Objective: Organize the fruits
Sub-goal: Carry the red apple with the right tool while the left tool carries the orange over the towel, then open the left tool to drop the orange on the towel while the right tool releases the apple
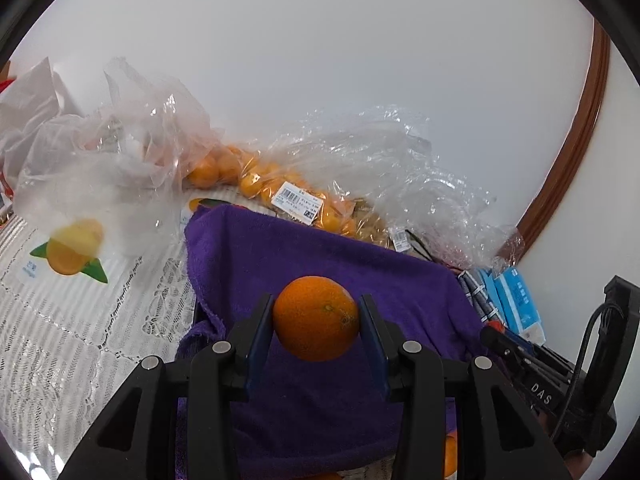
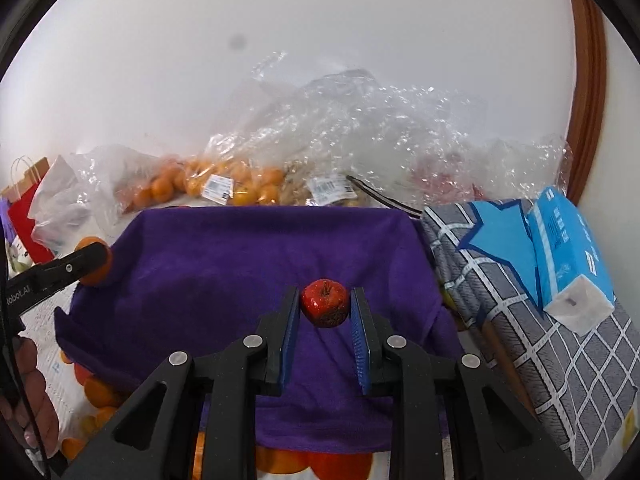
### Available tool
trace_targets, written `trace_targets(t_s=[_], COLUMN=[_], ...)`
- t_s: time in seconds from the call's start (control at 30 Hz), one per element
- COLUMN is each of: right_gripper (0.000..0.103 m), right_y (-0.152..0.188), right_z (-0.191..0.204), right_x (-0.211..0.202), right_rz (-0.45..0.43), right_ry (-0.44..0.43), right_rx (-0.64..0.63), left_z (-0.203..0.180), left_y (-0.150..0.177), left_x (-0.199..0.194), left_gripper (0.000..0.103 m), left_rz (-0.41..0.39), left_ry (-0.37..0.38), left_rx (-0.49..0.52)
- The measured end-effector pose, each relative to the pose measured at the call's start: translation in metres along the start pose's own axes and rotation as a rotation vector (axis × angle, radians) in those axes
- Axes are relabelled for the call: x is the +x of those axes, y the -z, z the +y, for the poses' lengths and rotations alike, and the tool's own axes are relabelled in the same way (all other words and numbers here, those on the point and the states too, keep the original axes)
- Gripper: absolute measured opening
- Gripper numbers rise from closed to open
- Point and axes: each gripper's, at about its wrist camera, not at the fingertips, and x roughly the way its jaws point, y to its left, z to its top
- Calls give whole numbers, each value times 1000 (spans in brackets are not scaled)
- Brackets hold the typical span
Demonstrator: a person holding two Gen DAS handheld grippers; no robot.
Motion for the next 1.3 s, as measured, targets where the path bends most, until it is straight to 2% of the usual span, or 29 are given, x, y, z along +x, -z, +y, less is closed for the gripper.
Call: trace_targets(t_s=[0.1,0.23,0.37,0.7,1.13,1.2,1.3], right_gripper=[25,25,25,25,26,28,47], right_y=[3,9,16,22,23,23,23], right_z=[-4,-4,4,8,9,9,9], right_x=[8,22,31,44,46,47,48], right_rz=[14,49,71,114,139,140,144], right_ry=[16,25,31,20,18,16,19], right_rx=[5,-1,-36,-39,-37,-42,-36], left_z=[4,1,1,2,-2,-3,-2], left_y=[-1,0,1,5,6,6,7], left_x=[1,3,9,23,27,28,28], left_gripper=[40,40,40,40,40,40,40], left_rz=[0,19,64,144,165,166,164], left_ry=[16,11,33,23,-4,-8,-5], left_rx=[-21,0,16,31,70,75,70])
